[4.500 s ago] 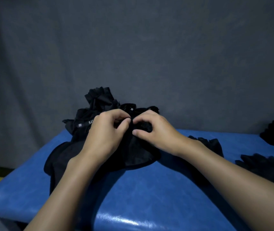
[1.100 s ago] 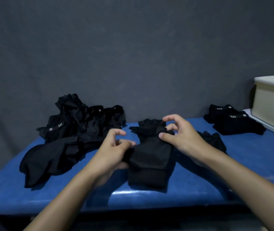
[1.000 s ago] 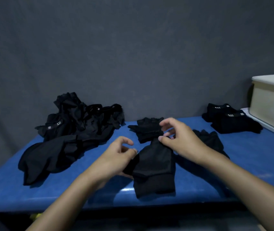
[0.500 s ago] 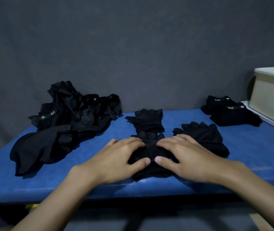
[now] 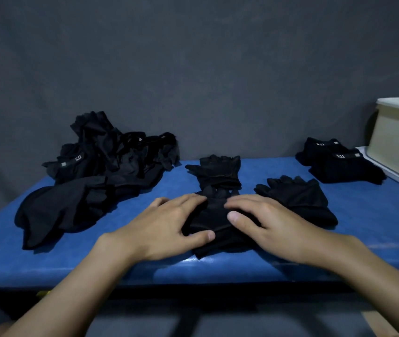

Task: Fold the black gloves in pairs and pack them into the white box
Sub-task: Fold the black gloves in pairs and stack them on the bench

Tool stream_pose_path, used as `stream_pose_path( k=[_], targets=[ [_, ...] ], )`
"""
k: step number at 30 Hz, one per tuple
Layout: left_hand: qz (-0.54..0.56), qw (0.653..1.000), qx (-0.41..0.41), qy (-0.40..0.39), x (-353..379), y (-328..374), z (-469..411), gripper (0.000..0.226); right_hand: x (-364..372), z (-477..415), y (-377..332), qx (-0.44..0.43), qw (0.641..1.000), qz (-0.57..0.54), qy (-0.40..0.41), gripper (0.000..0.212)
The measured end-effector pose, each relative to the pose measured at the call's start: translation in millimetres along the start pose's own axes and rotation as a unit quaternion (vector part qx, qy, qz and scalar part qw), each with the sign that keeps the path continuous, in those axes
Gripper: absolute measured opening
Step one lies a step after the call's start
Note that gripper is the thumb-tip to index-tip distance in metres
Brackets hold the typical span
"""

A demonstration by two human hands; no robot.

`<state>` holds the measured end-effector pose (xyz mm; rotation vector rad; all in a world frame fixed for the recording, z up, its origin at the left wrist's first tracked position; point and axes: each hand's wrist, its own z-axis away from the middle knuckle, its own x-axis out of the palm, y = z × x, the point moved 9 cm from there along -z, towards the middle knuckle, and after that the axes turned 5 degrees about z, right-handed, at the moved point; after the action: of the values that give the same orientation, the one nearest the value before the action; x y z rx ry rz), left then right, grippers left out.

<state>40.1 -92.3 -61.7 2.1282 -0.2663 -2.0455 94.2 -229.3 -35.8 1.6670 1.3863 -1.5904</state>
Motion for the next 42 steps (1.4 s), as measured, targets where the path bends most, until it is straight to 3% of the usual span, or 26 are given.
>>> stream_pose_path(
  k=[3,8,24,32,38,42],
  targets=[
    [-0.006,1.0,-0.005,-0.021,4,-2,-1,0.098,12,-5,11,0.055,0.997,-0.007,-0.047,0.074],
    [-0.021,0.997,-0.027,-0.069,10,-7,3,0.103,36,1,16,0.057,0.984,0.036,-0.164,0.086],
    [0.021,0.999,-0.014,-0.04,6,-11,7,0.096,30,-3,17,0.059,0.992,-0.025,-0.113,0.096],
    [0.083,0.995,-0.008,0.055,-26,-18,13,0.09,8,-16,5,0.04,0.998,-0.022,-0.042,0.079],
    [0.061,0.974,0.005,0.219,-77,-39,32,0.056,1,-41,-25,-0.003,0.999,-0.041,-0.01,0.049],
    [0.037,0.951,-0.032,0.307,-107,-68,55,0.037,8,-75,-61,-0.035,0.996,-0.078,-0.003,0.042]
  ],
)
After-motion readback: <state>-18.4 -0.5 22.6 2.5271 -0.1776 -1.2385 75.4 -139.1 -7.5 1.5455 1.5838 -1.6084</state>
